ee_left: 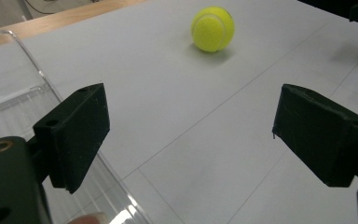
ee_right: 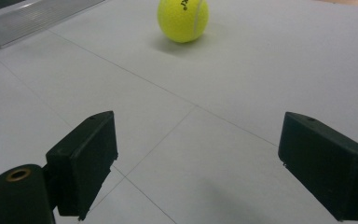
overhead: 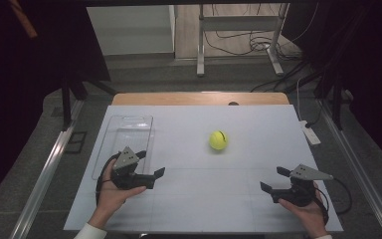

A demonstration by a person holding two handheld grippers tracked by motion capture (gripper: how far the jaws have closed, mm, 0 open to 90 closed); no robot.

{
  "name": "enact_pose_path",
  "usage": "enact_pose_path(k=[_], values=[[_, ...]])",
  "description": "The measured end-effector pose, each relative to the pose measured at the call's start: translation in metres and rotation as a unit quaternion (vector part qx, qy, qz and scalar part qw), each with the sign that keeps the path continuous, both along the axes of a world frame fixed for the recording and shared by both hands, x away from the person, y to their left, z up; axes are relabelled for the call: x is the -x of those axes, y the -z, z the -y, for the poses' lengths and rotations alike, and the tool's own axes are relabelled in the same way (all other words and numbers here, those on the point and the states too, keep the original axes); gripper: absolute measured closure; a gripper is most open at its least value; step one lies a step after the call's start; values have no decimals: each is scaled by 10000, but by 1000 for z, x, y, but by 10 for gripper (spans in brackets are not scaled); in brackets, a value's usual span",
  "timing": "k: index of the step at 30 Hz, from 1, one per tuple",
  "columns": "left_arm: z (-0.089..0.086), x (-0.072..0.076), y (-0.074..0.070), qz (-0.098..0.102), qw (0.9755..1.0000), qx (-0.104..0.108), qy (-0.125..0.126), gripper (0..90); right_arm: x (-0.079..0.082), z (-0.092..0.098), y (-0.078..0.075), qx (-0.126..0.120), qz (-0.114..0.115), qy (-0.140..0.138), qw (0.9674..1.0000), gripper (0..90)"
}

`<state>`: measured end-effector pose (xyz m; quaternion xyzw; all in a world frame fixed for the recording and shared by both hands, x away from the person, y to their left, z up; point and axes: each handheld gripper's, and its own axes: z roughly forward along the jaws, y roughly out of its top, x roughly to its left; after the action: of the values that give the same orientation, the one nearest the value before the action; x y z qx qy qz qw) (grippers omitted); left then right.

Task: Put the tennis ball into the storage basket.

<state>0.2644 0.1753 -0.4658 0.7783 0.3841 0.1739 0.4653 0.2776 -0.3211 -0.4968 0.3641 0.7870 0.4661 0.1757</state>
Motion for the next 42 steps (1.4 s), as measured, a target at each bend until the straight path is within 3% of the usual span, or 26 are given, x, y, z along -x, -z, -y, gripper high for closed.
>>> enact_pose_path(k=[42], values=[[37,-25,-13,-115,9990,-186,396,112,1,1,1,8,-19,21,10000,119]])
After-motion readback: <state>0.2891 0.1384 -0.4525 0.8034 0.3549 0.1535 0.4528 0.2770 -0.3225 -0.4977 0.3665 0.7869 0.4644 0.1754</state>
